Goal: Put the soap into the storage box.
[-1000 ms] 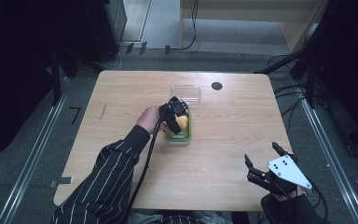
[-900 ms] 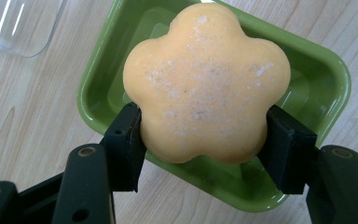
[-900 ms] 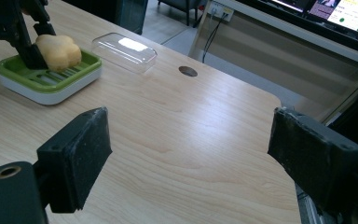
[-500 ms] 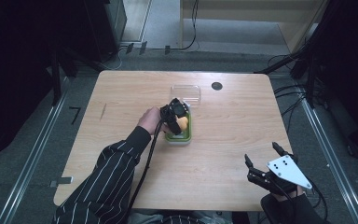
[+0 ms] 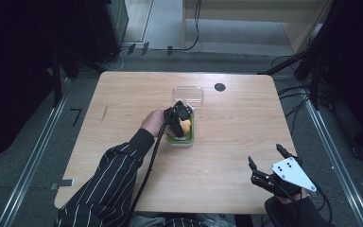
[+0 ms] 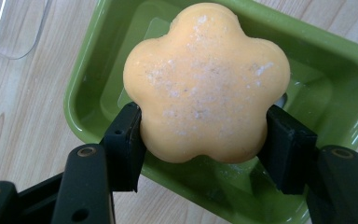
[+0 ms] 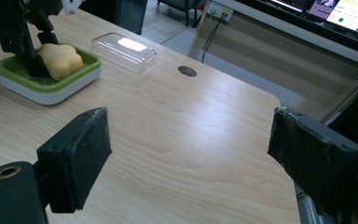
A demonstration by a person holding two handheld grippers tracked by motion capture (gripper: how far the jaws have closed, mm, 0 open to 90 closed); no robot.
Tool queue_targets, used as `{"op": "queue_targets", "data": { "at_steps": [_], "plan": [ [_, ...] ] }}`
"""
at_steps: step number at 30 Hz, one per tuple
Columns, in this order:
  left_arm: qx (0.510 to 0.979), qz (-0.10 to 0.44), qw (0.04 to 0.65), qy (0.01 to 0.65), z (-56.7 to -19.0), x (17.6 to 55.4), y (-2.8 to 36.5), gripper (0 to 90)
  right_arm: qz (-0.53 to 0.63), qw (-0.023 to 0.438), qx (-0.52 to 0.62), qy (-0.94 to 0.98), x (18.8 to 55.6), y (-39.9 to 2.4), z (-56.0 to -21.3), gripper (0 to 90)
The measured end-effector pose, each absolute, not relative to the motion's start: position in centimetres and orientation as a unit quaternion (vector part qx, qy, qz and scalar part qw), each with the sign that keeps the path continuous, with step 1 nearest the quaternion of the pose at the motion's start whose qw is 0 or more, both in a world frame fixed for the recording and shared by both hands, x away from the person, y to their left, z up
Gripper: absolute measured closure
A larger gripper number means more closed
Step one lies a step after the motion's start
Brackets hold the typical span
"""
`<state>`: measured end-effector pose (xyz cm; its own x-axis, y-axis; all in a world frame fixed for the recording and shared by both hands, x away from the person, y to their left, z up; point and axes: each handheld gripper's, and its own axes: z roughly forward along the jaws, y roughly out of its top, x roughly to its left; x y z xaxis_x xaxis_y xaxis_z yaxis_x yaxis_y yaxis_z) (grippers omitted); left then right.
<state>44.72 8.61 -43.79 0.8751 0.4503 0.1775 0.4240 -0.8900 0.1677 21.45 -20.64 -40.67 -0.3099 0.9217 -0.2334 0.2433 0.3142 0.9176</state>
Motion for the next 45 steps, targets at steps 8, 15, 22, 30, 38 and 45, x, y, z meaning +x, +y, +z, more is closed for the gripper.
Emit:
{"op": "queue_targets", "data": {
  "at_steps": [8, 15, 22, 30, 38, 45],
  "plan": [
    [0.966, 0.107, 0.062, 0.228, -44.1, 44.7, 8.5, 39.2, 0.411, 0.413, 0.417, 0.697, 21.4, -20.6, -40.7, 13.4],
    [0.965, 0.106, 0.059, 0.231, -44.2, 44.8, 8.6, 38.9, 0.411, 0.414, 0.417, 0.697, 21.4, -20.7, -40.7, 13.3],
    [0.965, 0.112, 0.050, 0.231, -44.2, 44.8, 8.5, 35.4, 0.410, 0.415, 0.417, 0.697, 21.3, -20.7, -40.7, 13.4],
    [0.964, 0.102, 0.057, 0.238, -43.8, 44.8, 8.7, 24.9, 0.412, 0.417, 0.416, 0.695, 21.3, -20.7, -40.6, 13.3],
    [0.963, 0.086, 0.053, 0.249, -42.7, 44.3, 8.9, 10.7, 0.412, 0.417, 0.417, 0.695, 21.2, -20.7, -40.6, 13.4],
    [0.960, 0.094, 0.053, 0.260, -41.6, 43.8, 9.5, 6.0, 0.413, 0.417, 0.417, 0.694, 21.3, -20.7, -40.6, 13.4]
  ]
}}
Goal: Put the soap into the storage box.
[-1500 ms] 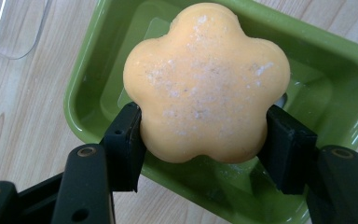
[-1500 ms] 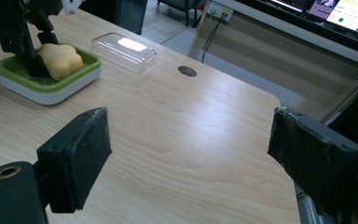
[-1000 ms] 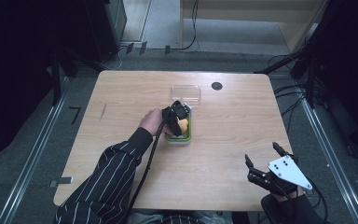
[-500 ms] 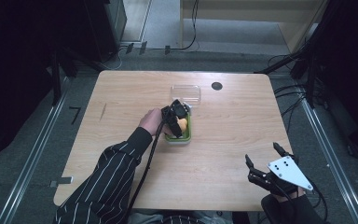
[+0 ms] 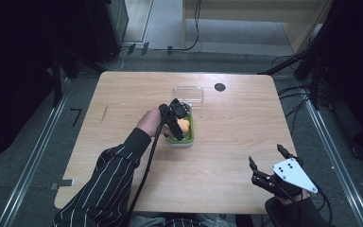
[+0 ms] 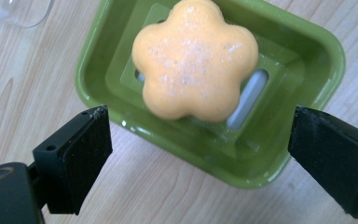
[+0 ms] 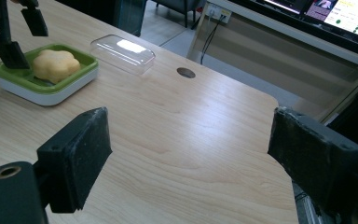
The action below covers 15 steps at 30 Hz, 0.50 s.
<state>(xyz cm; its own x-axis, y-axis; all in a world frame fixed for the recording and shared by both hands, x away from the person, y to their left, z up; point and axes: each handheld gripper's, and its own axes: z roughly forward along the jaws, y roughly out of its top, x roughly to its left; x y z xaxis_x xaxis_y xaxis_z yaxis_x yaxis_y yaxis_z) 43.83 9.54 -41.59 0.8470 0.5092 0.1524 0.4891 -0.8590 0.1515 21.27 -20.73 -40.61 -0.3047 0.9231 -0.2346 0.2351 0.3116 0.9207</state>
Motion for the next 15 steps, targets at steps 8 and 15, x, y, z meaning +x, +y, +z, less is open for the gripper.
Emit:
{"op": "queue_targets", "data": {
  "at_steps": [8, 15],
  "plan": [
    [0.956, 0.097, 0.057, 0.270, -40.3, 42.6, 10.4, 1.4, 0.413, 0.416, 0.417, 0.695, 21.3, -20.7, -40.6, 13.4],
    [0.955, 0.095, 0.054, 0.277, -39.9, 41.0, 11.2, 0.0, 0.414, 0.415, 0.417, 0.694, 21.3, -20.7, -40.6, 13.3]
  ]
}}
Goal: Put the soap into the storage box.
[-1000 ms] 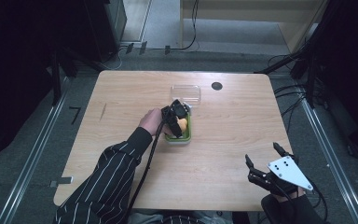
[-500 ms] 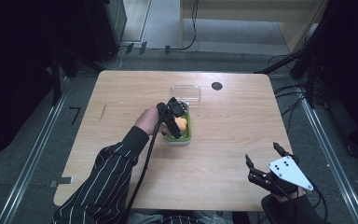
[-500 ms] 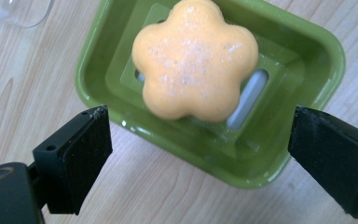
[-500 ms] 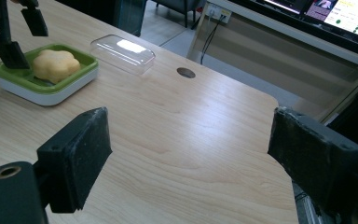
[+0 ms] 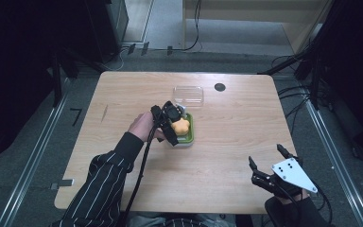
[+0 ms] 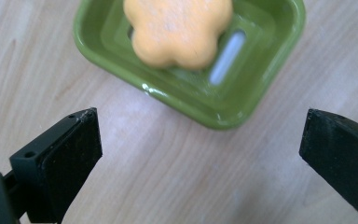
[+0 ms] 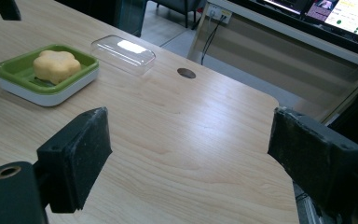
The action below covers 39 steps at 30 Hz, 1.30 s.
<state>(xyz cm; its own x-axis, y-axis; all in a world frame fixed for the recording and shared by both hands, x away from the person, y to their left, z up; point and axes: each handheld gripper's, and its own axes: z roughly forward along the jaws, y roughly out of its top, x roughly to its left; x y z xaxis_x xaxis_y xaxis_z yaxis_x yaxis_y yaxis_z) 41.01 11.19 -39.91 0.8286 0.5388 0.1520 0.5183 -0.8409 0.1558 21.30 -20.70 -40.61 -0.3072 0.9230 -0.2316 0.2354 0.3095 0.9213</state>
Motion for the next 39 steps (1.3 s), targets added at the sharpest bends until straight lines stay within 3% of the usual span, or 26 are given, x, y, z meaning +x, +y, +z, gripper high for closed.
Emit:
{"op": "queue_targets", "data": {
  "at_steps": [39],
  "plan": [
    [0.947, 0.066, 0.031, 0.314, -42.3, 31.7, 17.1, 0.0, 0.413, 0.417, 0.415, 0.695, 21.3, -20.7, -40.6, 13.4]
  ]
}}
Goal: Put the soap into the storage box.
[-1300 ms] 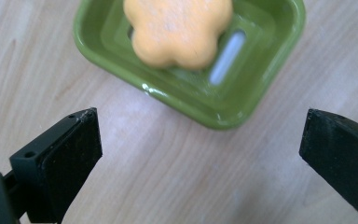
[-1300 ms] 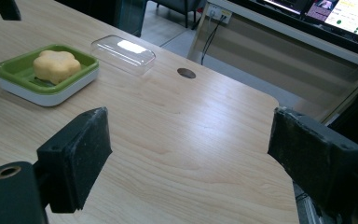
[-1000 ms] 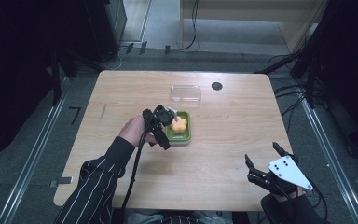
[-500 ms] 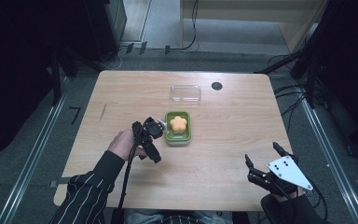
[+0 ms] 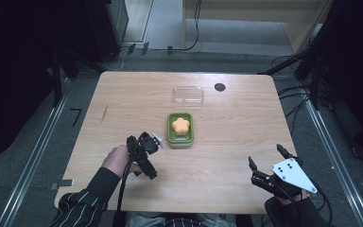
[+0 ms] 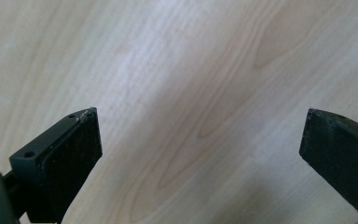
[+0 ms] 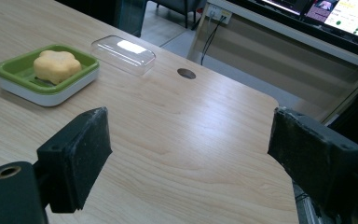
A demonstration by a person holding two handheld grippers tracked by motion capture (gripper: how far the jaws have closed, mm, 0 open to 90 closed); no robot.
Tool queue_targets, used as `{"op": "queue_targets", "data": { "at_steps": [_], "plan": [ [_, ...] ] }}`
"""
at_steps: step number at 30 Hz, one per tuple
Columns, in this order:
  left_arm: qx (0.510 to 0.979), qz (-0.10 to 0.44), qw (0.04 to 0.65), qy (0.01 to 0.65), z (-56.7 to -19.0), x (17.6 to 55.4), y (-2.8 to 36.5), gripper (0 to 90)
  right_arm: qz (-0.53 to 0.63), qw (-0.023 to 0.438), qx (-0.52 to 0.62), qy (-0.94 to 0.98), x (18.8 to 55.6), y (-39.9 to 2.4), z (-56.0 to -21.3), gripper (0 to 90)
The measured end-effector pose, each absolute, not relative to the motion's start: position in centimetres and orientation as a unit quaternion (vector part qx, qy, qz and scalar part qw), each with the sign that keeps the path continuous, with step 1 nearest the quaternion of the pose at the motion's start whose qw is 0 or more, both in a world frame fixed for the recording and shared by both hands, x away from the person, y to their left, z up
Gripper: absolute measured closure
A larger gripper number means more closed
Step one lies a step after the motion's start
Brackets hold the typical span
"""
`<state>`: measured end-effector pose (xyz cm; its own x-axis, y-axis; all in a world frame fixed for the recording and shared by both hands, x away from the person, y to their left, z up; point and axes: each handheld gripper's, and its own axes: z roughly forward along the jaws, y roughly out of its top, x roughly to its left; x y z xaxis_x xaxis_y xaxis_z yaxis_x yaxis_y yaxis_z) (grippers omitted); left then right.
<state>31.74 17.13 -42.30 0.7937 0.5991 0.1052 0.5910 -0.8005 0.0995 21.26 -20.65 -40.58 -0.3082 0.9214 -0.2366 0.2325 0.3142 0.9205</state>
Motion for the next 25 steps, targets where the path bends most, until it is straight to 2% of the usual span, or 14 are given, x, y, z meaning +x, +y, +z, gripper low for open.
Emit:
{"op": "queue_targets", "data": {
  "at_steps": [18, 25],
  "plan": [
    [0.939, 0.052, 0.024, 0.339, -44.8, 26.5, 20.2, 0.0, 0.413, 0.418, 0.416, 0.694, 21.2, -20.6, -40.6, 13.4],
    [0.939, 0.042, 0.017, 0.340, -45.3, 26.5, 20.7, 0.0, 0.412, 0.419, 0.415, 0.695, 21.2, -20.6, -40.6, 13.3]
  ]
}}
